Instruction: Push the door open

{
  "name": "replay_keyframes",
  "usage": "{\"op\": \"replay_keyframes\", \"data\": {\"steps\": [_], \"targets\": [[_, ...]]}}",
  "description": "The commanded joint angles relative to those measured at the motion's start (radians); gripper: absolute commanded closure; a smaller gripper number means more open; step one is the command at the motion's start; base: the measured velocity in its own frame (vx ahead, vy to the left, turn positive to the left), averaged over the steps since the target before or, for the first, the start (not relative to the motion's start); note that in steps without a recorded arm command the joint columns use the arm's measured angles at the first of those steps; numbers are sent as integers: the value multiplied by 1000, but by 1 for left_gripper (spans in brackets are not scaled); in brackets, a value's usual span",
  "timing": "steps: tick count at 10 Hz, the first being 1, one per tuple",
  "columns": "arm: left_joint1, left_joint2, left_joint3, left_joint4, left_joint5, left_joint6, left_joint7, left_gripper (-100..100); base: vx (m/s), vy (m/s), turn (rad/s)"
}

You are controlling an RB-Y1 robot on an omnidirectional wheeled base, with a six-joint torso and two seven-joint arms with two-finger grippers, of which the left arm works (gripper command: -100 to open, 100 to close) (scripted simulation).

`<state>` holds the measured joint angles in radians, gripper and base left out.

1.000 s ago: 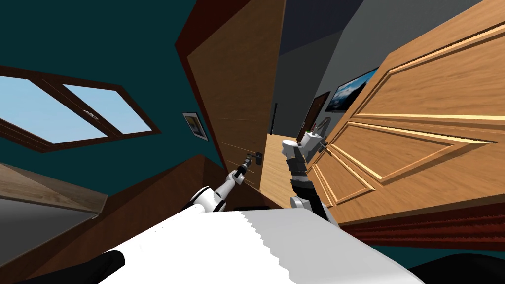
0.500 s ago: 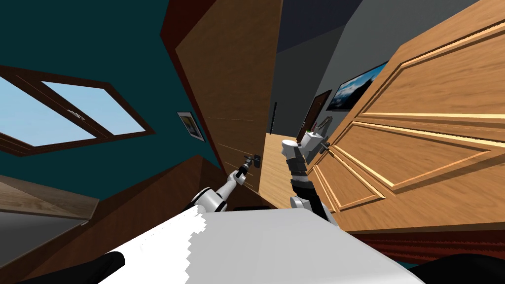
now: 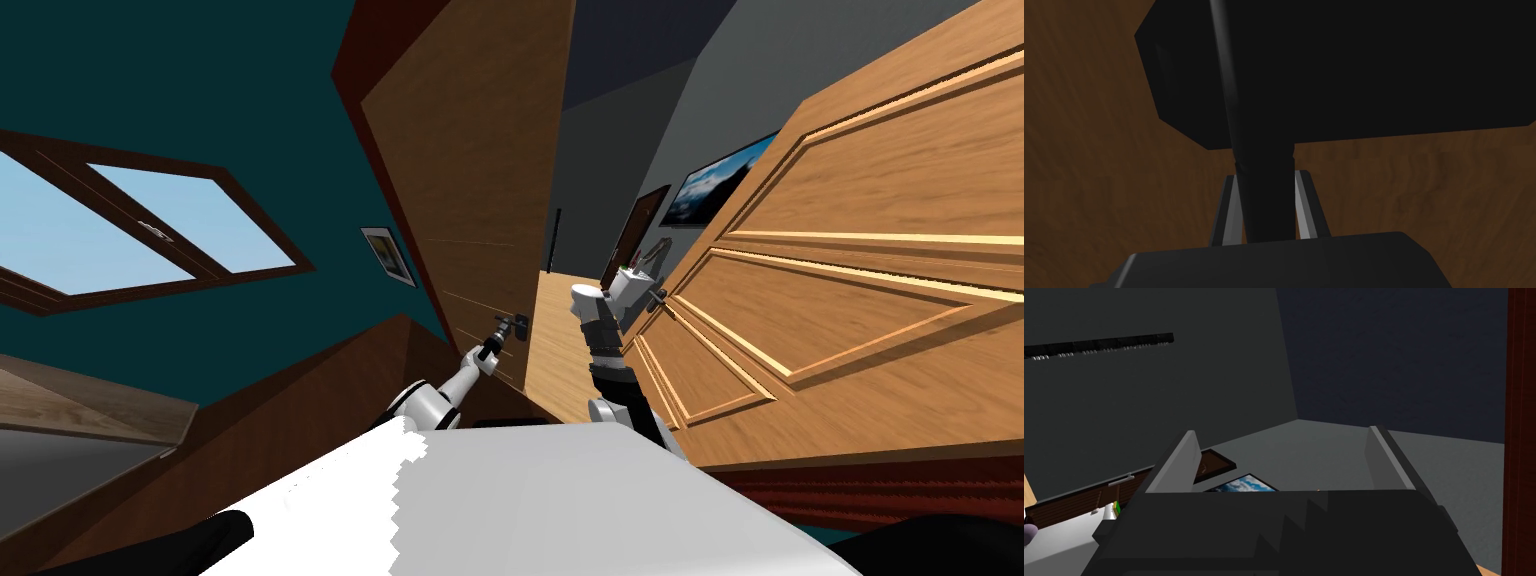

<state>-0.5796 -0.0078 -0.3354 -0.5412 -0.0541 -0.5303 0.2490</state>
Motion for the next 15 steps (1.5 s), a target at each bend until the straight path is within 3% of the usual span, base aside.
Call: {"op": "replay_keyframes", "data": {"steps": [1, 6, 8, 11, 14, 15], "targets": [[1, 11, 12, 0, 4, 1, -6, 100, 73, -102, 23], [4, 36, 50, 1, 17, 3, -23, 100, 123, -140, 45], [4, 36, 50, 1, 17, 3, -23, 100, 85, -97, 25], [7, 60, 97, 1, 33, 6, -45, 100, 133, -152, 67], [9, 67, 114, 2, 39, 7, -53, 100, 99, -131, 52], [11, 77, 141, 2, 48, 9, -66, 100, 114, -123, 63]]}}
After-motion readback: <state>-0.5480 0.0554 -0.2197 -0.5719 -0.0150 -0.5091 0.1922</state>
